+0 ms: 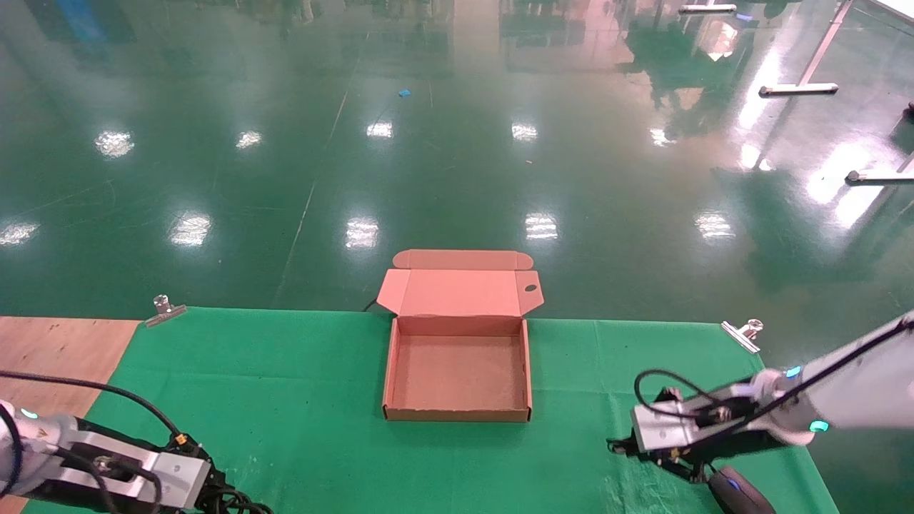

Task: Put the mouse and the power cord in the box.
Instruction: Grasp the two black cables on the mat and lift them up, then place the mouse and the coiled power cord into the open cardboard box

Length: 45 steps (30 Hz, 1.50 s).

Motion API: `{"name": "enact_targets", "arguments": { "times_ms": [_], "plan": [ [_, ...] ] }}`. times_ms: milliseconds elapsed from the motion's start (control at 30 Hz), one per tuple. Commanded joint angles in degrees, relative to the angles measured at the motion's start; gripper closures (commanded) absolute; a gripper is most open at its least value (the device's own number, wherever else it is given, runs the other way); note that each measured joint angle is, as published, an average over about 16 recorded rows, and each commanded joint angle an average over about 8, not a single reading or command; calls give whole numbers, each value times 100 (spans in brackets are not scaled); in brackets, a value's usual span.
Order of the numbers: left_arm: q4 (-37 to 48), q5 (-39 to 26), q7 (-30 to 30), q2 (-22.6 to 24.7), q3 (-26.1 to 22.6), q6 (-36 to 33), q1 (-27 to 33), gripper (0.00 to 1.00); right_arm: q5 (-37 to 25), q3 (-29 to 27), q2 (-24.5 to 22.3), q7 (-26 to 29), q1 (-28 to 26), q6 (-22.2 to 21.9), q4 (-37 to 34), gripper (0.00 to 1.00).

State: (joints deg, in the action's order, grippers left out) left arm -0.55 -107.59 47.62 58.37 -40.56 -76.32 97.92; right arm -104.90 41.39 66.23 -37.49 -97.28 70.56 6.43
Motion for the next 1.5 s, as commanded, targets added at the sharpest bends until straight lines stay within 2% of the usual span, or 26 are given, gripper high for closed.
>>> {"name": "enact_targets", "arguments": {
  "times_ms": [33,233,367,567,733,900,1233,1367,1500],
  "plan": [
    [-6,-20,17,-29,-14,-326,143,100,5,-2,-38,-37,-129,148,68,100],
    [-49,11,-211,114,7,-568,539,100,2,3,-1,190,-591,570,613,100],
    [-78,140,-399,292,98,-468,718,100,20,-19,110,540,-793,646,1062,100],
    [-115,415,-685,660,291,-87,884,100,-92,4,488,1161,-974,323,1639,100],
    [-154,548,-866,1004,386,194,1039,100,-202,45,894,1478,-1100,-51,1743,100],
    [-191,626,-897,1290,442,512,1148,100,-132,103,1130,1526,-1160,-283,1687,100],
    [-206,641,-769,1680,466,1578,1108,100,235,427,1177,1506,-1172,-527,1695,100],
    [-309,735,-528,1791,524,1764,921,100,383,549,1163,1474,-1228,-580,1631,100],
    [-550,1211,-135,1872,841,2229,432,100,510,633,1125,1394,-1315,-543,1510,100]
  ]
}}
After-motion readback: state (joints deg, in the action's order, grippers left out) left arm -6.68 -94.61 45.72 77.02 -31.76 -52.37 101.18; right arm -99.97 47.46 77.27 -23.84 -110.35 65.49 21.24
